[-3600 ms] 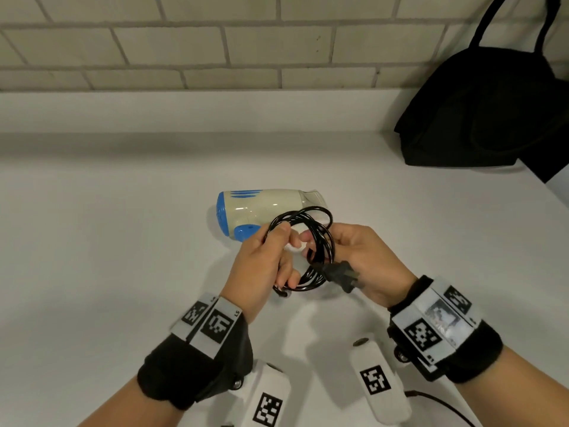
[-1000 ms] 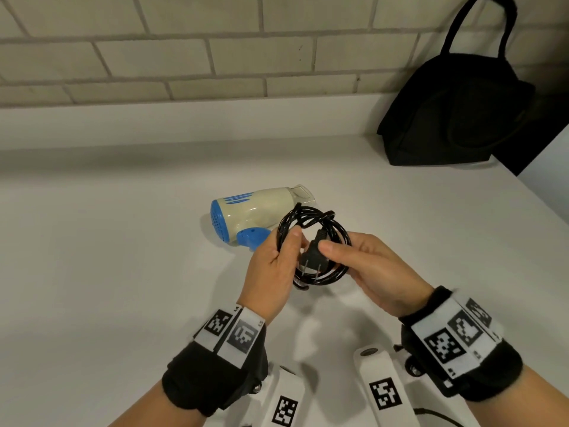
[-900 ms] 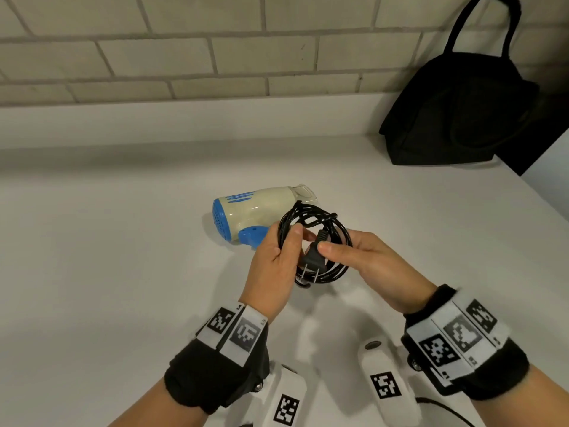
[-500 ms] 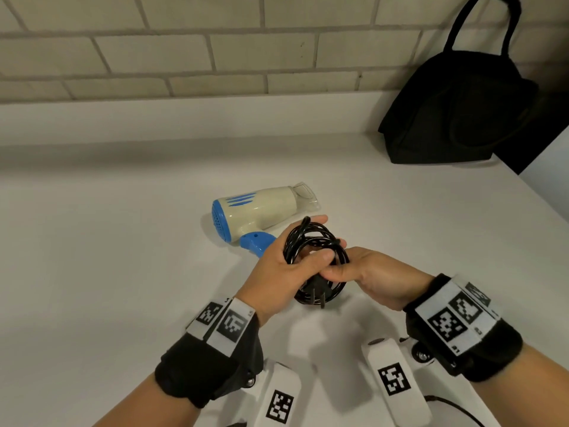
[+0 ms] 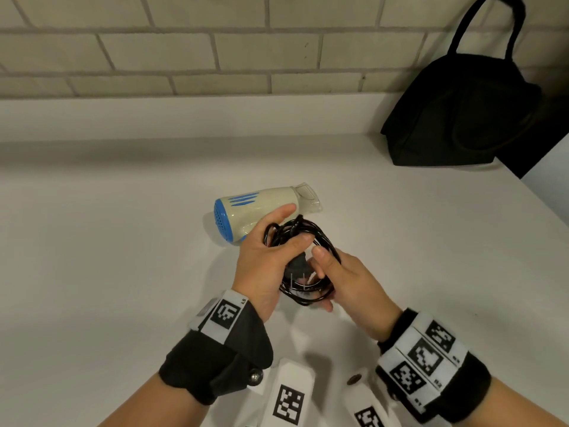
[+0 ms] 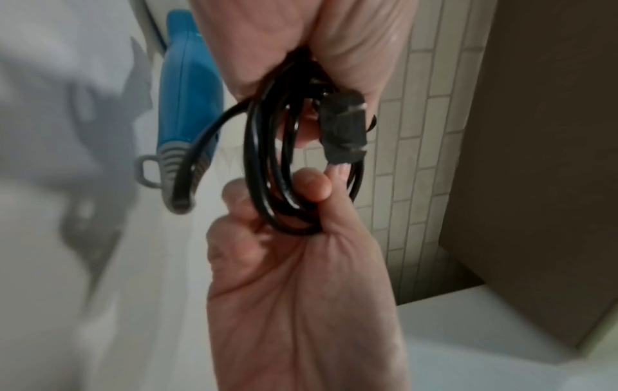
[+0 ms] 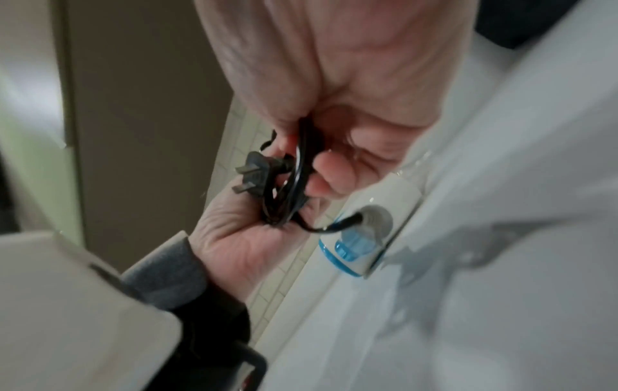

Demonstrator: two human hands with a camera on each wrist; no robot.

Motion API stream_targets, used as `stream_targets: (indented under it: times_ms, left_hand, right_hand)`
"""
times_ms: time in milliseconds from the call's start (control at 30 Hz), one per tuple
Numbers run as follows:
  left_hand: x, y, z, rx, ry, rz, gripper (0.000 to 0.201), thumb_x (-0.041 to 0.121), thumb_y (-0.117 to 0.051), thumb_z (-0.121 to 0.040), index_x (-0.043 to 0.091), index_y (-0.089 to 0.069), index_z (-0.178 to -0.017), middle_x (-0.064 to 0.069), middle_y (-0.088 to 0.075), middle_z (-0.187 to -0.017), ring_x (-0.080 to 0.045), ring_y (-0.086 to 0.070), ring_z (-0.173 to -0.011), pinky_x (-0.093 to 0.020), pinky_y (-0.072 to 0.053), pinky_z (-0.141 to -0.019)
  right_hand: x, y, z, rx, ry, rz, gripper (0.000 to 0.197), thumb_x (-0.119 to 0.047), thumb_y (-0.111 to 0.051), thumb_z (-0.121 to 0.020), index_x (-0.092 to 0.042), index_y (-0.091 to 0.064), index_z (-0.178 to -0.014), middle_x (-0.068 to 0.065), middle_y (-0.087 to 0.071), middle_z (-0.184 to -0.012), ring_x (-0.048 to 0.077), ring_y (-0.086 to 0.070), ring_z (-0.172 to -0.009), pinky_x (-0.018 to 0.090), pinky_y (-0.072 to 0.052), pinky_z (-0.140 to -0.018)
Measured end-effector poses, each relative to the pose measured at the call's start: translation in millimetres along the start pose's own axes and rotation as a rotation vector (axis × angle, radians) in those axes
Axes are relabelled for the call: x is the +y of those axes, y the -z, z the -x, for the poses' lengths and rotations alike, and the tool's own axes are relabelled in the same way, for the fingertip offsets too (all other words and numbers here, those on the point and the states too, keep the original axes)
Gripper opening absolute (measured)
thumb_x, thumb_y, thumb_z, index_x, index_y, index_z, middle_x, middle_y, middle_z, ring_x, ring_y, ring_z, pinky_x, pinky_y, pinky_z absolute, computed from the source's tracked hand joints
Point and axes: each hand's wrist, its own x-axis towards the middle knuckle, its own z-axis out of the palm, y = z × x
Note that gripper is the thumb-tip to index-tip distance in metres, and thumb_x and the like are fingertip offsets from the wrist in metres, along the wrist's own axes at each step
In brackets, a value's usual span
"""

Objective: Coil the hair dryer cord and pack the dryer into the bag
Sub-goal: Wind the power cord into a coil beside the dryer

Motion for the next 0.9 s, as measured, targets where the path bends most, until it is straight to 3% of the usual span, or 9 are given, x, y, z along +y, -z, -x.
stream_targets:
  times_ms: [167, 333, 367, 400, 500, 567, 633, 800, 900]
  left_hand:
    - [6.2, 1.8, 1.2, -0.151, -0.108, -0.371, 0.025, 0.009, -0.054, -0.086, 0.032, -0.058, -0.095, 0.016, -0.061, -0.090, 0.016, -0.057, -0.078, -0.002, -0.045, -0.071]
    - [7.9, 4.5, -0.8, -0.215, -0.049, -0.515, 0.014, 0.013, -0.041, -0.093, 0.023, -0.047, -0.100, 0.007, -0.053, -0.074, 0.009, -0.054, -0.057, -0.005, -0.043, -0.054]
    - [7.6, 5.7, -2.0, -0.218, -0.026, -0.518, 0.014, 0.014, -0.040, -0.094, 0.023, -0.048, -0.100, 0.005, -0.054, -0.075, 0.006, -0.055, -0.062, -0.005, -0.044, -0.054]
    - [7.9, 7.3, -2.8, -0.219, -0.003, -0.511, 0.014, 0.014, -0.040, -0.094, 0.022, -0.048, -0.101, 0.003, -0.055, -0.078, 0.001, -0.056, -0.068, -0.006, -0.046, -0.056]
    - [9.9, 8.1, -3.2, -0.232, 0.045, -0.524, 0.016, 0.012, -0.040, -0.093, 0.019, -0.050, -0.103, 0.001, -0.058, -0.090, -0.006, -0.056, -0.082, -0.008, -0.047, -0.068]
    - [11.2, 6.1, -3.1, -0.260, 0.079, -0.546, 0.019, 0.011, -0.041, -0.092, 0.014, -0.052, -0.107, -0.007, -0.062, -0.102, -0.013, -0.060, -0.095, -0.019, -0.049, -0.082]
    - [13.7, 4.6, -2.9, -0.262, 0.110, -0.556, 0.021, 0.011, -0.045, -0.091, 0.011, -0.054, -0.111, -0.013, -0.063, -0.109, -0.020, -0.061, -0.101, -0.028, -0.050, -0.086]
    - [16.7, 6.1, -1.2, -0.267, 0.056, -0.516, 0.023, 0.009, -0.048, -0.089, 0.020, -0.058, -0.106, -0.003, -0.065, -0.101, -0.013, -0.062, -0.091, -0.022, -0.051, -0.080]
    - [17.0, 6.4, 1.3, -0.289, 0.045, -0.412, 0.033, 0.005, -0.046, -0.090, 0.034, -0.058, -0.100, -0.005, -0.055, -0.080, -0.007, -0.050, -0.059, -0.018, -0.045, -0.055]
  right_hand:
    - [9.0, -5.3, 0.9, 0.063, -0.025, -0.183, 0.037, -0.045, -0.039, -0.080, -0.012, -0.044, -0.062, -0.007, -0.052, -0.046, 0.011, -0.049, -0.040, 0.026, -0.039, -0.042]
    - [2.0, -1.9, -0.1, 0.017, -0.019, -0.008, 0.021, -0.024, -0.038, -0.094, -0.014, -0.042, -0.076, 0.001, -0.052, -0.062, 0.003, -0.053, -0.040, 0.018, -0.044, -0.040]
    - [1.4, 0.5, -0.1, 0.017, 0.024, 0.055, 0.007, -0.020, -0.042, -0.093, -0.019, -0.042, -0.087, -0.003, -0.054, -0.070, 0.001, -0.057, -0.047, 0.015, -0.046, -0.045]
    - [1.7, 3.9, 0.6, 0.025, 0.100, 0.158, 0.015, -0.017, -0.047, -0.091, -0.026, -0.038, -0.099, -0.009, -0.054, -0.081, -0.004, -0.059, -0.058, 0.013, -0.049, -0.053]
    - [-2.7, 11.0, 4.1, 0.092, 0.455, 0.625, 0.064, -0.010, -0.061, -0.076, -0.045, -0.027, -0.117, -0.020, -0.037, -0.115, -0.005, -0.051, -0.096, 0.017, -0.050, -0.076]
    - [-9.7, 10.9, 5.3, 0.150, 0.668, 0.944, 0.059, -0.009, -0.059, -0.067, -0.041, -0.039, -0.113, -0.008, -0.031, -0.125, 0.018, -0.052, -0.104, 0.032, -0.052, -0.076]
    - [-16.6, 11.9, 4.7, 0.172, 0.742, 1.055, 0.037, -0.018, -0.050, -0.071, -0.037, -0.046, -0.103, -0.005, -0.031, -0.125, 0.021, -0.045, -0.107, 0.037, -0.051, -0.078]
    - [-13.6, 17.6, -0.4, 0.077, 0.783, 0.941, 0.021, -0.028, -0.047, -0.079, -0.032, -0.047, -0.100, -0.013, -0.037, -0.122, 0.011, -0.043, -0.109, 0.030, -0.049, -0.083]
    - [-12.5, 16.1, -3.0, 0.050, 0.708, 0.519, 0.015, -0.025, -0.045, -0.083, -0.028, -0.047, -0.098, -0.019, -0.047, -0.115, 0.007, -0.048, -0.109, 0.030, -0.048, -0.089]
